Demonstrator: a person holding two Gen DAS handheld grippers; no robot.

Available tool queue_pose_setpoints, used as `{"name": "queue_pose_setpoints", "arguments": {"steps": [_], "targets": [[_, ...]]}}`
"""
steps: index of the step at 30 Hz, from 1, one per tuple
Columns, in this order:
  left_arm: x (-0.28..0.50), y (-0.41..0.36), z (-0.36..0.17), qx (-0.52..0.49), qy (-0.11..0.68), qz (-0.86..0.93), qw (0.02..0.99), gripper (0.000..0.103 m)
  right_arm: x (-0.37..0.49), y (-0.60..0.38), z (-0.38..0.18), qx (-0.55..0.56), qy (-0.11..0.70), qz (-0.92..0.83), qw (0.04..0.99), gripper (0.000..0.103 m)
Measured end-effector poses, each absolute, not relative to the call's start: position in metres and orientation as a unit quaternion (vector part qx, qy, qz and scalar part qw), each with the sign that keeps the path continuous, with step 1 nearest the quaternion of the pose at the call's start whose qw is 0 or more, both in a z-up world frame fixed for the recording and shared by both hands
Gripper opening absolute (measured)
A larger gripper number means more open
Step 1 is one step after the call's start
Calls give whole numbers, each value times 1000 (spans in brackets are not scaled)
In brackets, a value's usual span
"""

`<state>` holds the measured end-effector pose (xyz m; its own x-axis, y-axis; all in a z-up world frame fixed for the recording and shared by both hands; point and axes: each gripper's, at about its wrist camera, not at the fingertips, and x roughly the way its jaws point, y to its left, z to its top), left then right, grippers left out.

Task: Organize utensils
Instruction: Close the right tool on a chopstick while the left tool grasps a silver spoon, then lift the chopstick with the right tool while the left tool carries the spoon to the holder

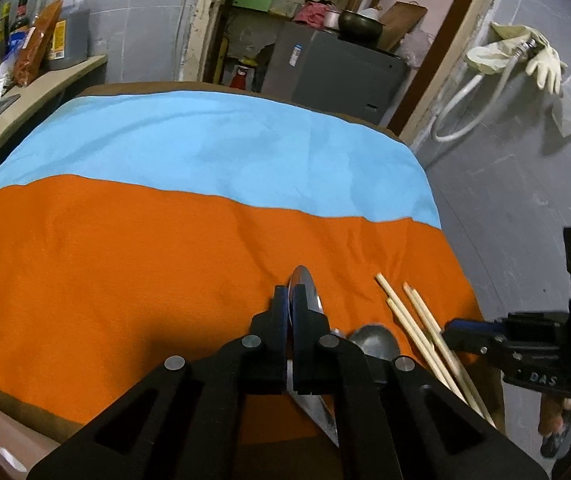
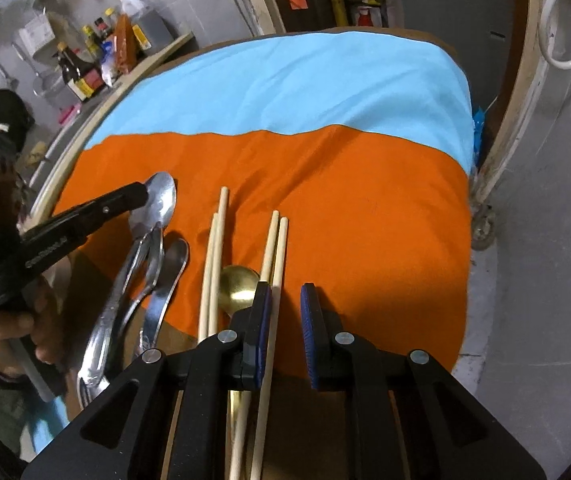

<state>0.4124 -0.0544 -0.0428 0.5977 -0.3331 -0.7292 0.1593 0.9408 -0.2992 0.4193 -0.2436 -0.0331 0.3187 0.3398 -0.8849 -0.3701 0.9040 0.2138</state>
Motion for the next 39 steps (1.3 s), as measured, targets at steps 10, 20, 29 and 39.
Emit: {"name": "queue_pose_setpoints", "arguments": {"steps": [10, 20, 29, 39], "targets": [[413, -51, -49, -121, 440, -150, 877, 0, 418, -224, -34, -80, 518, 188, 830, 5], [364, -71, -12, -71, 344, -171, 920, 0, 372, -256, -22, 64, 422, 231, 874, 3], [319, -53, 23, -109, 244, -178, 947, 0, 328, -245, 25, 132, 271, 287, 909, 3], [270, -26, 91, -91, 119, -146, 978, 0, 298, -202, 91, 132, 118, 329, 928, 3]]}}
